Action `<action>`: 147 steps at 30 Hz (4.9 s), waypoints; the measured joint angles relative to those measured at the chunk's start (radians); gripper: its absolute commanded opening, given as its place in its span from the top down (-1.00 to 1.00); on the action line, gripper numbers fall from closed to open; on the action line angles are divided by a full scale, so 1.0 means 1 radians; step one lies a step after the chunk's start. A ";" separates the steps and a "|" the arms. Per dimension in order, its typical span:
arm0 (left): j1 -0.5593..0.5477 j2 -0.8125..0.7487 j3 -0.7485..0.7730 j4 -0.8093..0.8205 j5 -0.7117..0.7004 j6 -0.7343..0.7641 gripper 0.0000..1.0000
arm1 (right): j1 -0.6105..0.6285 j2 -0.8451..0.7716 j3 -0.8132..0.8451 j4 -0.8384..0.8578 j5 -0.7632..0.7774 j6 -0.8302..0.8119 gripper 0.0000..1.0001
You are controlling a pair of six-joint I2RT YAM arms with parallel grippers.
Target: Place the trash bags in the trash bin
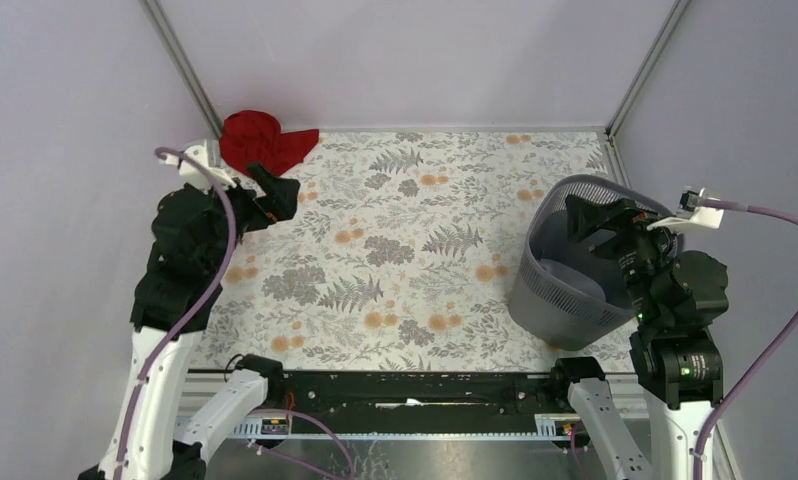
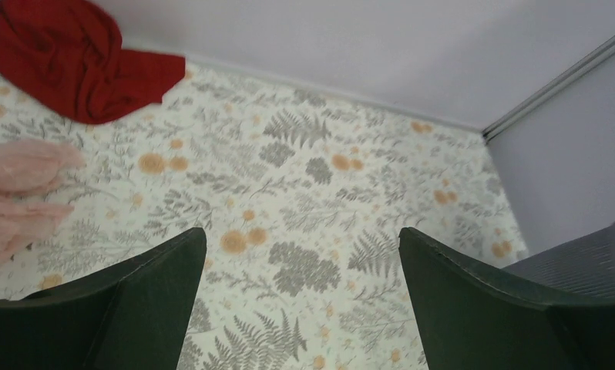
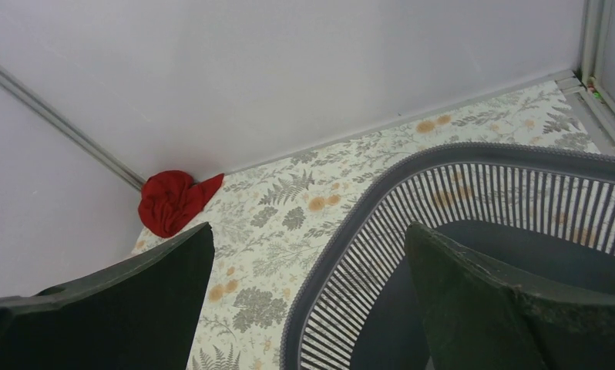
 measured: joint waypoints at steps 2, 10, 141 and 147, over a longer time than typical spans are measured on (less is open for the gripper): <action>0.000 0.044 0.001 -0.020 0.004 0.011 -0.98 | 0.000 0.013 0.010 -0.019 0.013 -0.005 -0.99; 0.000 0.225 -0.011 -0.090 -0.026 0.039 -0.98 | -0.002 0.034 0.035 -0.096 0.099 -0.028 -0.99; -0.051 0.521 -0.061 0.652 0.708 -0.213 0.33 | 0.565 0.533 0.206 -0.002 0.323 -0.142 1.00; -0.046 0.492 -0.061 0.639 0.673 -0.188 0.53 | 0.565 0.510 0.159 -0.011 0.291 -0.103 1.00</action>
